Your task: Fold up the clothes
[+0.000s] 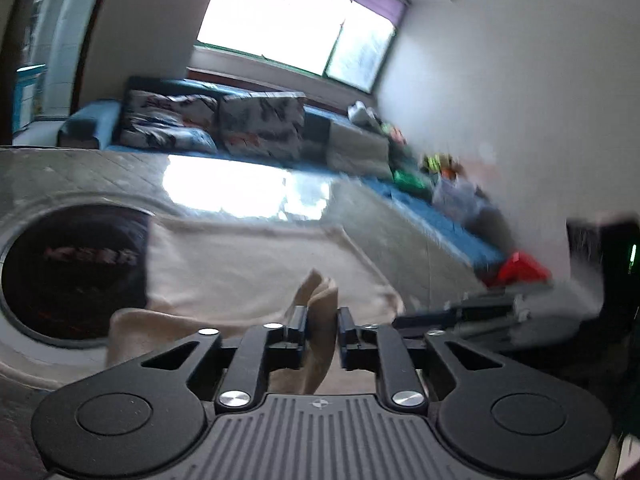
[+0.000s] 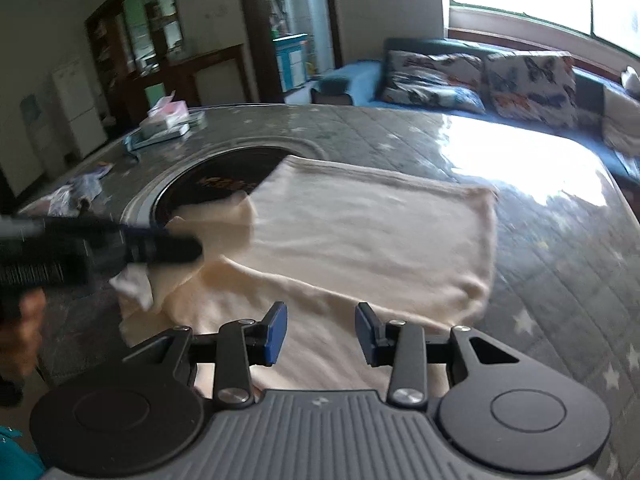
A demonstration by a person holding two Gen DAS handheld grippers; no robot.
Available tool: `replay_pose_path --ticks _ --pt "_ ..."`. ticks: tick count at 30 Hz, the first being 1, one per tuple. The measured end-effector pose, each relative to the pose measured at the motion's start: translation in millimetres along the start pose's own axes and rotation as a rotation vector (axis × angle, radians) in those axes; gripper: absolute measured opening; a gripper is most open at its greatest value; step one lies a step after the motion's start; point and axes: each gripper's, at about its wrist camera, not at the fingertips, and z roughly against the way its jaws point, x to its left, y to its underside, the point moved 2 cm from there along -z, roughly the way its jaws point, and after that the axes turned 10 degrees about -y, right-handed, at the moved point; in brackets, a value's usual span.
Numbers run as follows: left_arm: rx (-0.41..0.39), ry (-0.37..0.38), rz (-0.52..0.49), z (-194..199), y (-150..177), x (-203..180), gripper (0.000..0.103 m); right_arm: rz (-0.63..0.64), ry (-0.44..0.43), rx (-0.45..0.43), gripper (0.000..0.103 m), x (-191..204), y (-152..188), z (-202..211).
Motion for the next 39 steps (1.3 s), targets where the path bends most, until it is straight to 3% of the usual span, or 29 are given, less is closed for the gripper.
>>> replay_pose_path --ticks 1,3,5,6,9,18,22,25,39 --pt "0.006 -0.008 -0.013 -2 3 -2 0.055 -0.014 0.0 -0.002 0.038 -3 2 2" --pt "0.014 -0.02 -0.042 -4 8 -6 0.061 -0.04 -0.004 -0.007 0.038 -9 4 3" --pt "0.016 -0.037 -0.064 -2 11 0 0.077 -0.065 -0.013 -0.01 0.038 -13 5 3" --pt "0.012 -0.057 -0.069 -2 13 3 0.091 -0.075 -0.022 -0.009 0.038 -14 5 2" --pt "-0.014 -0.092 -0.09 2 15 12 0.103 -0.082 -0.048 0.006 0.038 -10 4 -7" --pt "-0.02 -0.237 -0.178 13 29 41 0.103 -0.046 -0.081 0.065 0.037 13 5 -44" --pt "0.008 -0.26 -0.188 17 40 52 0.103 -0.019 -0.059 0.07 0.014 19 4 -48" --pt "0.031 -0.273 -0.187 19 48 59 0.103 0.003 -0.04 0.063 0.004 22 1 -46" --pt "0.027 -0.328 -0.213 19 58 60 0.103 0.088 0.093 -0.097 0.004 21 -29 30"
